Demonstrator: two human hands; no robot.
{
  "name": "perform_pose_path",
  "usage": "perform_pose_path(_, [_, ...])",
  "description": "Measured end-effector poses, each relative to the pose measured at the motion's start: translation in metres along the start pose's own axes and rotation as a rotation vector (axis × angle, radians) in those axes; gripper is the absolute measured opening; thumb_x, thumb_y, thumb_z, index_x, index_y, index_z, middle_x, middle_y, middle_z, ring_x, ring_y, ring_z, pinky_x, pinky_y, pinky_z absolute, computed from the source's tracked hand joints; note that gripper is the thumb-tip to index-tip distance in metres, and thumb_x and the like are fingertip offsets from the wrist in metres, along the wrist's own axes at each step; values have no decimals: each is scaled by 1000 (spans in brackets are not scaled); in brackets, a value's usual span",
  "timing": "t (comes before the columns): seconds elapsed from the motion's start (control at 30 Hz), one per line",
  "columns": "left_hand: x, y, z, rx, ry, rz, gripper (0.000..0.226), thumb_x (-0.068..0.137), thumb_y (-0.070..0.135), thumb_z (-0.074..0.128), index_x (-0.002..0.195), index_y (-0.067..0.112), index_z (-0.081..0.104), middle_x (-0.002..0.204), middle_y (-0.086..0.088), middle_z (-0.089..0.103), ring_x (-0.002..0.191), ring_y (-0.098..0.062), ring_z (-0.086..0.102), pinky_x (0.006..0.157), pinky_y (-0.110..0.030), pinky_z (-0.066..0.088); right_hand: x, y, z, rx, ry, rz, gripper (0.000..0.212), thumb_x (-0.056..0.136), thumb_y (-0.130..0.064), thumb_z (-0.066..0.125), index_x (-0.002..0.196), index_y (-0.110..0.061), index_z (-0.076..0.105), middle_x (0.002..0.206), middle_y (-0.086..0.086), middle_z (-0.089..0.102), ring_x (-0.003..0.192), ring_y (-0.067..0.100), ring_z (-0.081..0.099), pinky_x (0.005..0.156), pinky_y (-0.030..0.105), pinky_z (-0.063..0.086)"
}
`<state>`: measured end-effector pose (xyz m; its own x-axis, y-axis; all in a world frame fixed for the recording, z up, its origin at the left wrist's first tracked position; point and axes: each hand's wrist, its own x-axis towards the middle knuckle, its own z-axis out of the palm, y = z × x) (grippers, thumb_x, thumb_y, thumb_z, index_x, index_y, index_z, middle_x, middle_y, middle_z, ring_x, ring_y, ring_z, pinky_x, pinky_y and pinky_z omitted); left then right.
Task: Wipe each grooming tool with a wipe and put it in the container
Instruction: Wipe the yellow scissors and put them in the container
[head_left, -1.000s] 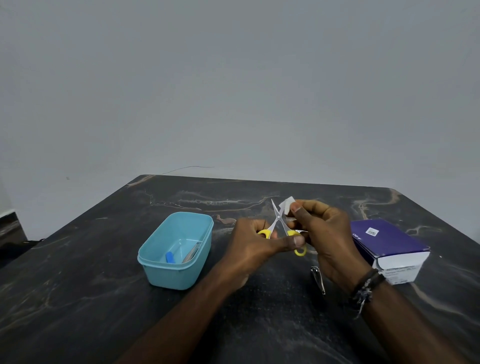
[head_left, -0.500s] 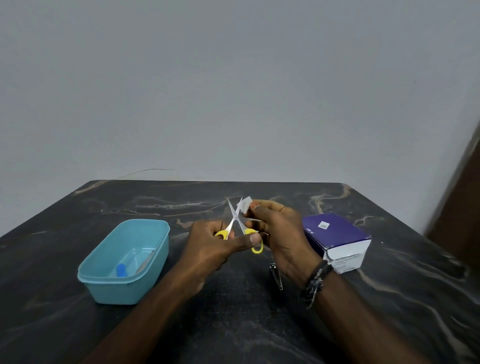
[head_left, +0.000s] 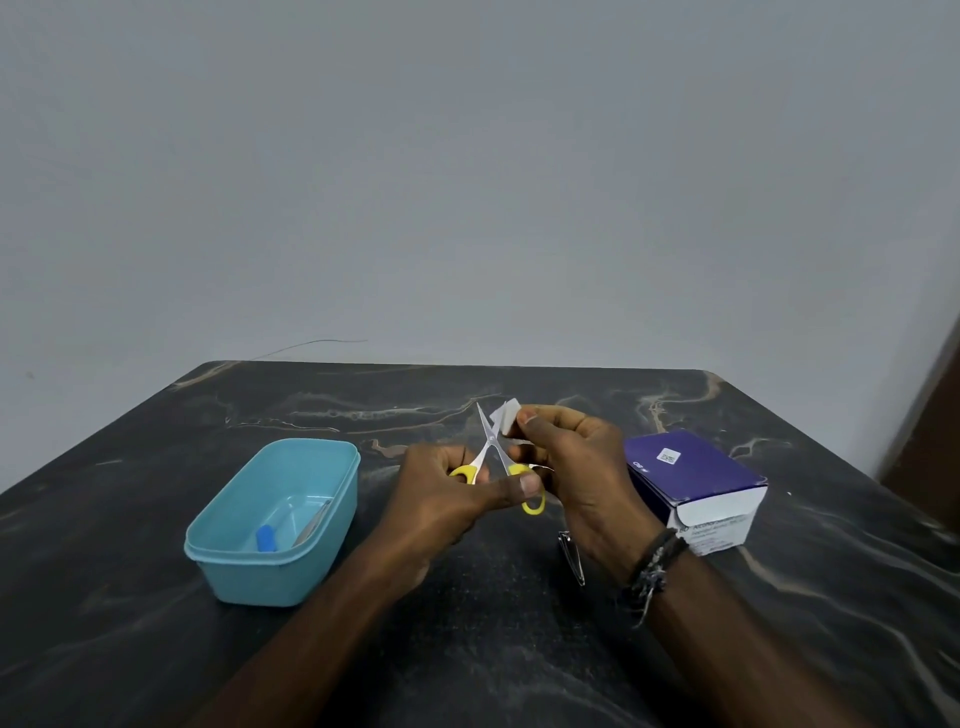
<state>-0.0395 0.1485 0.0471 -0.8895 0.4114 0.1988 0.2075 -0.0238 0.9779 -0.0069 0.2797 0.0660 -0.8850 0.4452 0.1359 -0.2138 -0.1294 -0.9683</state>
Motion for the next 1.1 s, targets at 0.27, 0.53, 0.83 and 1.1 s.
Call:
perform_pose_path(0.27, [0,-5,2,51,-12,19,41,61,26,90,56,10,52,44,2,40,35,-6,31,37,-17,27,2,3,0,-15,-9,-9,11,89,-10,64,88,-4,72,72,10,71,61,19,66,50,26,51])
perform_pose_path(0.53, [0,-6,2,55,-8,11,42,59,28,90,59,10,52,48,-2,41,38,-8,31,38,-19,27,4,7,-2,-32,-101,5,19,88,-13,67,100,1,70,79,12,71,70,22,65,59,29,53])
perform_pose_path(0.83, [0,-6,2,37,-13,31,43,60,25,91,56,11,50,45,2,39,38,-6,30,38,-17,26,5,9,-1,-20,-106,32,20,87,-17,67,96,0,71,77,13,67,68,23,60,55,28,52])
perform_pose_path(1.1, [1,-9,1,69,15,75,46,59,22,91,51,16,46,41,11,39,38,-3,32,40,-16,29,5,10,-2,-119,-161,25,27,84,-27,71,85,0,71,83,24,66,75,29,58,67,38,49])
